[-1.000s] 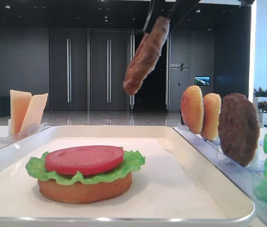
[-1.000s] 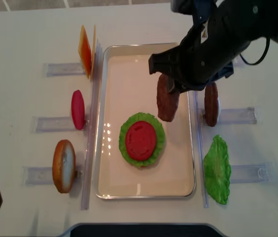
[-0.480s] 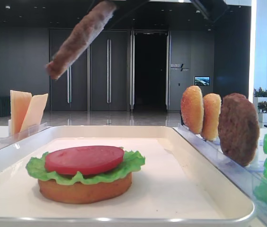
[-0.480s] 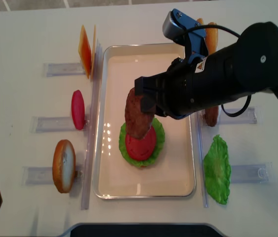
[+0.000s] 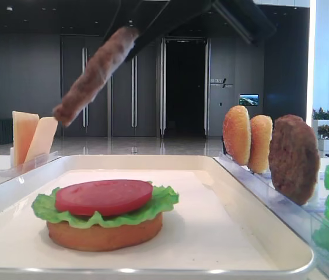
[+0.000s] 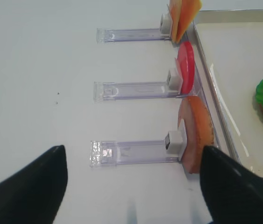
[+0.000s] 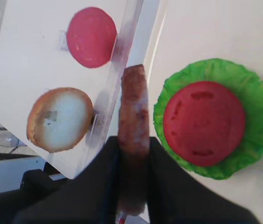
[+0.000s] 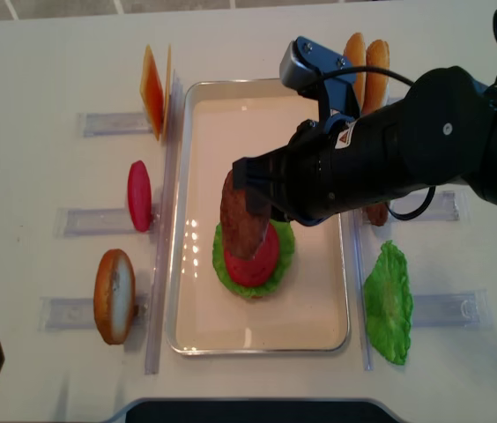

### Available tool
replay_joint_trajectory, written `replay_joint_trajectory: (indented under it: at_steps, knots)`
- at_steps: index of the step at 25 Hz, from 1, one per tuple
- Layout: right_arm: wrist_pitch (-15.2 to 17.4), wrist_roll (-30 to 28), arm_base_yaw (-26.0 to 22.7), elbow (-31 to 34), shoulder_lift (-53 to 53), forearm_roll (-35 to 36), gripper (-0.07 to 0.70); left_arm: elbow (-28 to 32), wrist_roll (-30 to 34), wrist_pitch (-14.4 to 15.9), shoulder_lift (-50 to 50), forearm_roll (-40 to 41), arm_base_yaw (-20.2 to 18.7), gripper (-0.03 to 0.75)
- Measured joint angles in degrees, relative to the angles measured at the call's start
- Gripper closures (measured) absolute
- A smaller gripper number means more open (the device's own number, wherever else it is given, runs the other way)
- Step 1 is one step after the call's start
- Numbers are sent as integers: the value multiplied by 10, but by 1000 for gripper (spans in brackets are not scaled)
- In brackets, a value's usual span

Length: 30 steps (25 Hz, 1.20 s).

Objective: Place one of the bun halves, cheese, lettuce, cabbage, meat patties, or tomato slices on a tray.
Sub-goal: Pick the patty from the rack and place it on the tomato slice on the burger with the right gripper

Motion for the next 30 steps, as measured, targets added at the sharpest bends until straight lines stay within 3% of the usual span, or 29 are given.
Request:
replay_joint_trajectory:
  at_steps: [7,14,30]
  knots:
    - [32,-127,-5,0,49,109,497,0,0,0,0,0,0,24]
    - [74,-237,-60,0,83,203,497,0,0,0,0,0,0,24]
    - [122,-334,-103,0,135,292,497,0,0,0,0,0,0,24]
